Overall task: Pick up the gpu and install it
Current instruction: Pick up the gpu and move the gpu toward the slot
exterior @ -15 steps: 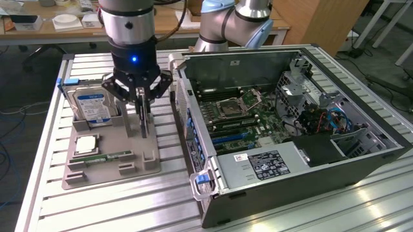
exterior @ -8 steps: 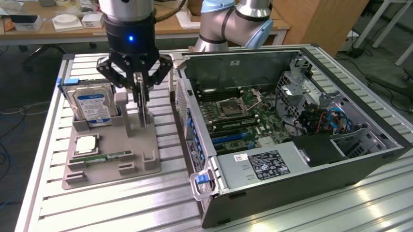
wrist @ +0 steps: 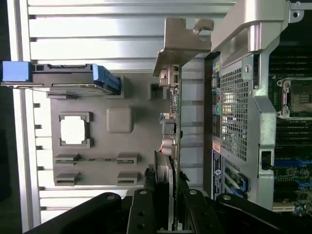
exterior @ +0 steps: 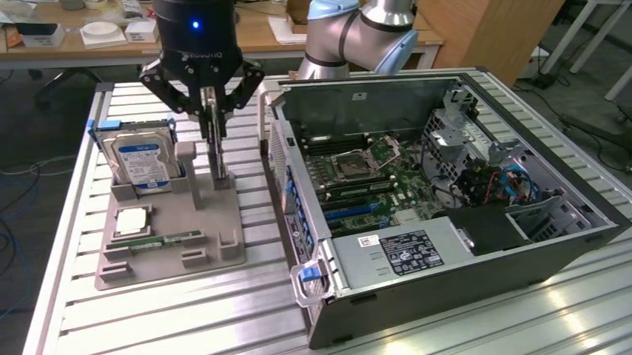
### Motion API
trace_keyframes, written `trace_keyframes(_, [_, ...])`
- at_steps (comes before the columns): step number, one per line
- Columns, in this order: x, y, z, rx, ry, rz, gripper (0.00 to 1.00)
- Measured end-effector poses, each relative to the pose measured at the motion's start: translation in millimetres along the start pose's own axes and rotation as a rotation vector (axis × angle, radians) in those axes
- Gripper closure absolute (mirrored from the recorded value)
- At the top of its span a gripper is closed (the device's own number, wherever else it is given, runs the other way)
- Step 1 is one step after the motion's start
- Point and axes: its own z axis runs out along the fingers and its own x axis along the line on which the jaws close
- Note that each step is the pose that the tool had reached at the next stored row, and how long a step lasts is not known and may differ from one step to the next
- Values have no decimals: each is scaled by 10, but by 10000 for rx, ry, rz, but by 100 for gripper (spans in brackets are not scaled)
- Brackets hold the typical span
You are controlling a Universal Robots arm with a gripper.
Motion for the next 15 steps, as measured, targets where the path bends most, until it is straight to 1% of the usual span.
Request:
trace_keyframes(5, [-1,1,-89,-2,1,-271,73])
trace_keyframes(9, [-9,1,-153,-2,0,-325,73])
trace_keyframes(12, [-38,2,-158,-3,0,-346,73])
trace_keyframes(15, [-100,4,-159,-3,2,-367,73])
